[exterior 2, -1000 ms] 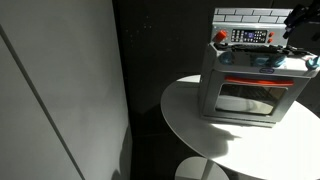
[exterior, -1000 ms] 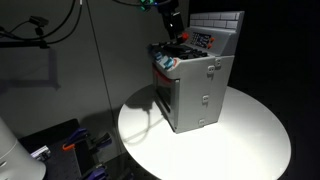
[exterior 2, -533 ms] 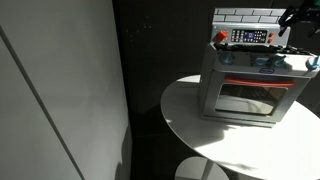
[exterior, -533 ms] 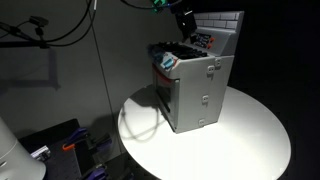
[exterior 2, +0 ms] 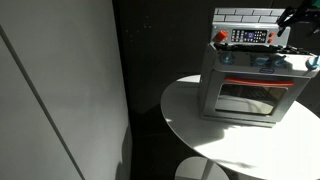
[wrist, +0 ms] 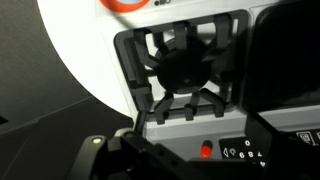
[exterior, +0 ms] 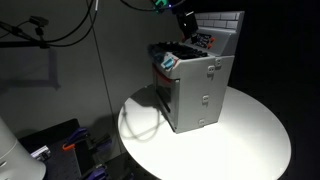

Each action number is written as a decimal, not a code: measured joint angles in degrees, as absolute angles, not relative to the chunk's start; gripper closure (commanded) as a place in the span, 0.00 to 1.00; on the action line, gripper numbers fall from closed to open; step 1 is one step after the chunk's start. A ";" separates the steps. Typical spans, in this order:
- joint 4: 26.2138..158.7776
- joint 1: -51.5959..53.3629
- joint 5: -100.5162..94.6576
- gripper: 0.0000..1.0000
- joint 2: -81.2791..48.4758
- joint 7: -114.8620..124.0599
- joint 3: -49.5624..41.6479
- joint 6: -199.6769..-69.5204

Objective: Press the top orange button on the microwave oven controlling panel of the stove

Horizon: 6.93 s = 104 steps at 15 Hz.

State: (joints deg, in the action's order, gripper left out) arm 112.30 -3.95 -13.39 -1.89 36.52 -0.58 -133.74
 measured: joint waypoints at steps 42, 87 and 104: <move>99.61 0.66 -15.34 0.00 -14.88 49.18 -8.74 -139.76; 99.11 0.49 -15.33 0.00 -13.93 49.17 -8.57 -133.58; 99.65 0.17 -11.78 0.00 -11.47 41.52 -8.48 -130.11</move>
State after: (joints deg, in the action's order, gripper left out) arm 99.65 0.17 -11.78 -11.47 41.52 -8.48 -130.11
